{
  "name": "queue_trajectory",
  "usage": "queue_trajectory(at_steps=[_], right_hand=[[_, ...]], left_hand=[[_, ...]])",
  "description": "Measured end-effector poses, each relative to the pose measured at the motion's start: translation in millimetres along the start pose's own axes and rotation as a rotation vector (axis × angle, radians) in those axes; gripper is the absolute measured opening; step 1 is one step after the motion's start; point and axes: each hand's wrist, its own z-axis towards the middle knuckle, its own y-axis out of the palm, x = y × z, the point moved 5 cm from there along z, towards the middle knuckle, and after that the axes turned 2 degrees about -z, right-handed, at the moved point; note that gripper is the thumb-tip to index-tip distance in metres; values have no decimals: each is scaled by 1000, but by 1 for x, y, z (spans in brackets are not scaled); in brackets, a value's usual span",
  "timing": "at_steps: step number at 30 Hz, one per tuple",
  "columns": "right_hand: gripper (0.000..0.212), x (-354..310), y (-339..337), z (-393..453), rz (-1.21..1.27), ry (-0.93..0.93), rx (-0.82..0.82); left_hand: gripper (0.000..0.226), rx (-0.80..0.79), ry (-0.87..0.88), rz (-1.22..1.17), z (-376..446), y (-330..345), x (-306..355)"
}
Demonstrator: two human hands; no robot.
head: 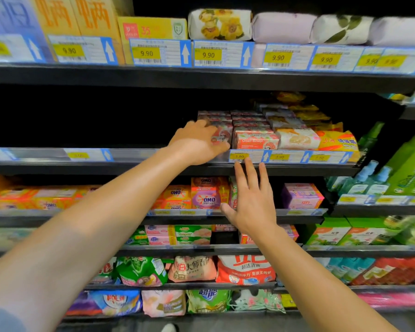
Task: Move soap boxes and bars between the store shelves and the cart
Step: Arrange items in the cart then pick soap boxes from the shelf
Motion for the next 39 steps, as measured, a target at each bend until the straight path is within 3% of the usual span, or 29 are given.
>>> queue_trajectory(at_steps=[5,8,12,16,26,32,39], right_hand=[[98,-4,-9,-6,58,-4,-32],[92,-18,-10,-16,98,-34,-55],[91,-56,-2,-38,148,-98,-106],[91,-115,21,-71,172,-188,-198],[93,-355,78,-189,179,-508,-490],[98,-510,95,-268,191,-685,-570],[90,-635,101,-308,225,-835,-681]], left_hand=[[74,-56,22,-75,-21,4,-5],[71,12,35,-22,-40,7,-15],[66,138,29,15,-92,10,-41],[67,105,-26,-39,-170,34,-99],[71,-216,-444,-64,-462,109,-314],[71,-277,-648,-79,-613,110,-416],[72,-212,-837,-113,-708,96,-507]])
